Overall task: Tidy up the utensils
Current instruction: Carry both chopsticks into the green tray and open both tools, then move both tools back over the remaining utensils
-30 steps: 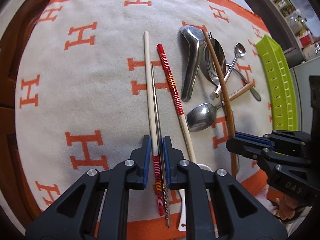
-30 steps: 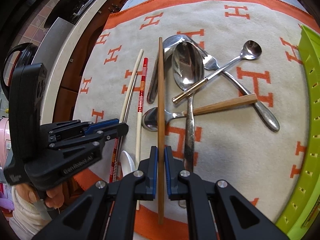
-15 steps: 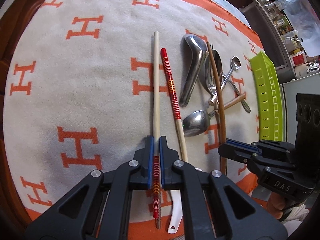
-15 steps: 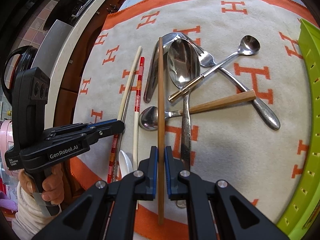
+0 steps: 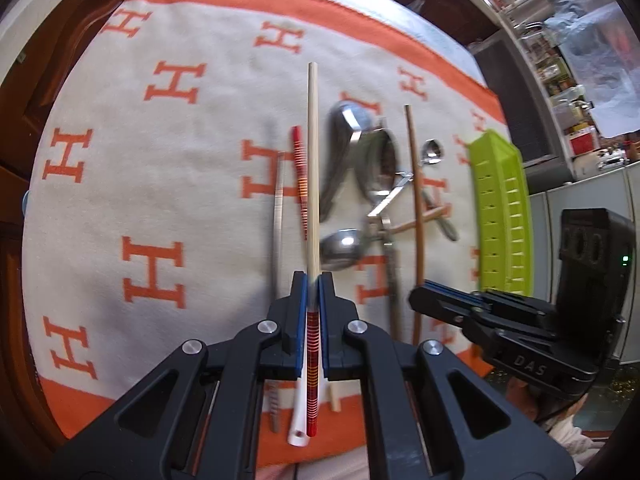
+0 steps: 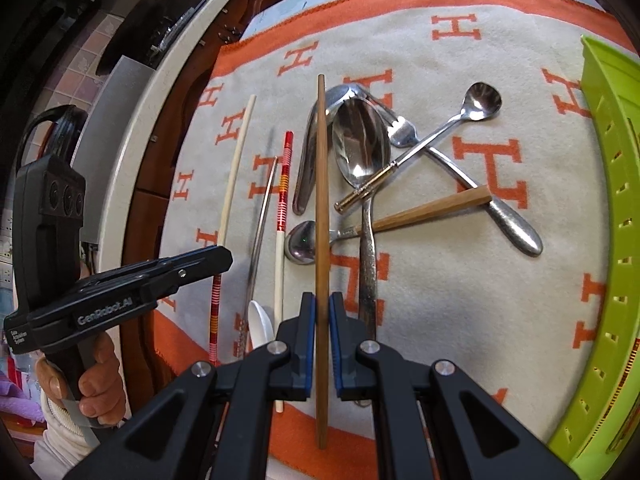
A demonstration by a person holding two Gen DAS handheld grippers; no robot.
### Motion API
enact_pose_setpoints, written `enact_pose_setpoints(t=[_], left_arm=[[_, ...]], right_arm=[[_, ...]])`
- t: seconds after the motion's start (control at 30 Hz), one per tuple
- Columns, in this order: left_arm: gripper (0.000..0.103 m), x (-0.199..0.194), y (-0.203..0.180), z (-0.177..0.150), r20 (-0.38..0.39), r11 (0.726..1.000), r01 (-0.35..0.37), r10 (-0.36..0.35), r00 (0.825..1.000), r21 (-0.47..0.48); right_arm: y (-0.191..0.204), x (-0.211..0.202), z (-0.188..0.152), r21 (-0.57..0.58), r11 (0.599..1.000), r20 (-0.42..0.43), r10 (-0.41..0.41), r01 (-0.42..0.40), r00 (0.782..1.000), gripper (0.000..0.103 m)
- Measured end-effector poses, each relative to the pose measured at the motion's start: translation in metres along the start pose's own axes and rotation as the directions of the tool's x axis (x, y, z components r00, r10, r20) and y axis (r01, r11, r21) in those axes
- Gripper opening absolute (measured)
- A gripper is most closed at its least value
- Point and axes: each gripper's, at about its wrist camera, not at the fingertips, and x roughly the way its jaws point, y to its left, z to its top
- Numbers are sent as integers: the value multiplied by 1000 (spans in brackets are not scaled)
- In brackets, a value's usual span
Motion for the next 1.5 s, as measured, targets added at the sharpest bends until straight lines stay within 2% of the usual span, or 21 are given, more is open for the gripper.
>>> enact_pose_setpoints(t=[0.23,0.37,0.5,0.6,0.77,0.97,1.0,1.07,1.13,1.23,1.33,1.5], left_arm=[[3,-12,-62,0,27,995,93,-94,995,34],[3,-6,-121,7,40,985,157,-160,986,72],[3,11,-184,12,32,971,205,-210,977,119],[3,31,-225,13,14,964,218,-223,975,150],[3,77,-266,7,-37,964,210,-207,978,161],[5,121,-281,-11,-99,970,139,-121,988,200],[7,123,-281,-13,-98,971,128,-110,989,203],[21,124,-279,-16,-98,973,105,-86,991,205],[32,120,-274,-18,-89,975,86,-69,994,203],[32,110,-269,-20,-76,972,110,-96,992,208],[36,95,-263,-22,-36,971,71,-64,997,227],[37,67,-248,-21,8,967,38,-41,999,250]], right_arm=[[-13,-40,-7,29,998,76,47,-49,996,7],[-34,-75,-15,67,997,145,32,-42,989,7],[-75,-122,-23,138,990,239,-72,40,968,7],[-105,-146,-27,200,974,277,-165,111,947,7],[-147,-159,-32,264,938,261,-292,223,920,7],[-163,-139,-34,226,918,171,-367,326,914,7],[-164,-135,-35,222,917,162,-371,332,915,7],[-164,-132,-38,221,920,153,-361,324,920,8],[-164,-129,-41,219,925,148,-345,310,927,8],[-164,-129,-44,223,934,155,-317,279,936,8],[-157,-131,-45,212,940,170,-304,266,937,8],[-144,-131,-45,193,947,187,-292,257,938,8]])
